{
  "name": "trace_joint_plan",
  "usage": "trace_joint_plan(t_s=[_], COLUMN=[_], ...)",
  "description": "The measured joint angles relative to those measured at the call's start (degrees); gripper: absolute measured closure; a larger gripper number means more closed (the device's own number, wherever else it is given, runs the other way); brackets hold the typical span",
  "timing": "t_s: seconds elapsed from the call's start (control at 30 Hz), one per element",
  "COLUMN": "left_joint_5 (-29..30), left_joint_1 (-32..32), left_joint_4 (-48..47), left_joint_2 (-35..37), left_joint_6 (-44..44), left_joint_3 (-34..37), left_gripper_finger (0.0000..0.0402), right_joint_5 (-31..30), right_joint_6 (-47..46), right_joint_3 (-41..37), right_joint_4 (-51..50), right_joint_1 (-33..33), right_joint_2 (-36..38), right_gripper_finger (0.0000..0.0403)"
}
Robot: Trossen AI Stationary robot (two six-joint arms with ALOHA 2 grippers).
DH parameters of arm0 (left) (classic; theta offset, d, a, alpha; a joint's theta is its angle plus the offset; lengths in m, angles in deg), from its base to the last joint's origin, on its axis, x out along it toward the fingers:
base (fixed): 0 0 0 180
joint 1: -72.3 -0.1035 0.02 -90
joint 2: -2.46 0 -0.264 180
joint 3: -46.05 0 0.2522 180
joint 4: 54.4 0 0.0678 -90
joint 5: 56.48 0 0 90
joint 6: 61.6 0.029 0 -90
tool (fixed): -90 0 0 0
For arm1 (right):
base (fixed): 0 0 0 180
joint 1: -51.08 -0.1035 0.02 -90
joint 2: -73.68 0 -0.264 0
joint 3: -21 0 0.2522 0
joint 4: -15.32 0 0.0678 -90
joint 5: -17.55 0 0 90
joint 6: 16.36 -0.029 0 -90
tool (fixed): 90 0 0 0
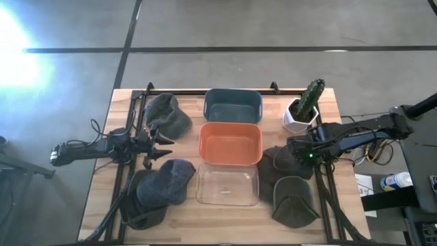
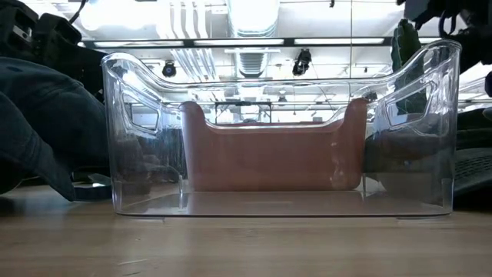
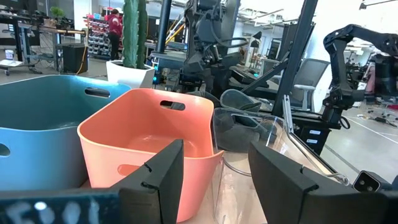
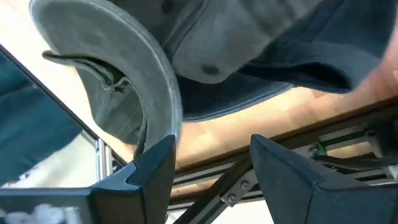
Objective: Pick & Place hat
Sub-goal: Put the bottom gray cap into the transparent bin
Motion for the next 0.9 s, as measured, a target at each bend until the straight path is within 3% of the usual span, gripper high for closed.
trace_joint_plan(t_s=[0.13, 0.4, 0.67, 0.9], left_joint_5=[0.0, 0.0, 0.0, 0.0], left_joint_1=[0.0, 0.0, 0.0, 0.0], left_joint_4=[0.0, 0.0, 0.0, 0.0], left_joint_2=[0.0, 0.0, 0.0, 0.0], left_joint_6=[0.0, 0.0, 0.0, 0.0], left_joint_3=[0.0, 0.0, 0.0, 0.0], left_gripper_finger=[0.0227, 0.0227, 0.0227, 0.0227], right_joint_5=[2.3, 2.7, 13.4, 19.1], right_joint_6=[0.5, 3.9, 4.8, 5.4], right_joint_3=[-0.7, -2.5, -3.7, -7.2], right_joint_4=[5.3, 5.9, 10.6, 13.4], right_joint_1=[-0.1, -0.1, -0.2, -0.2], right_joint_2=[-2.9, -8.2, -9.4, -10.4], right_gripper_finger=[0.02, 0.02, 0.0204, 0.0252])
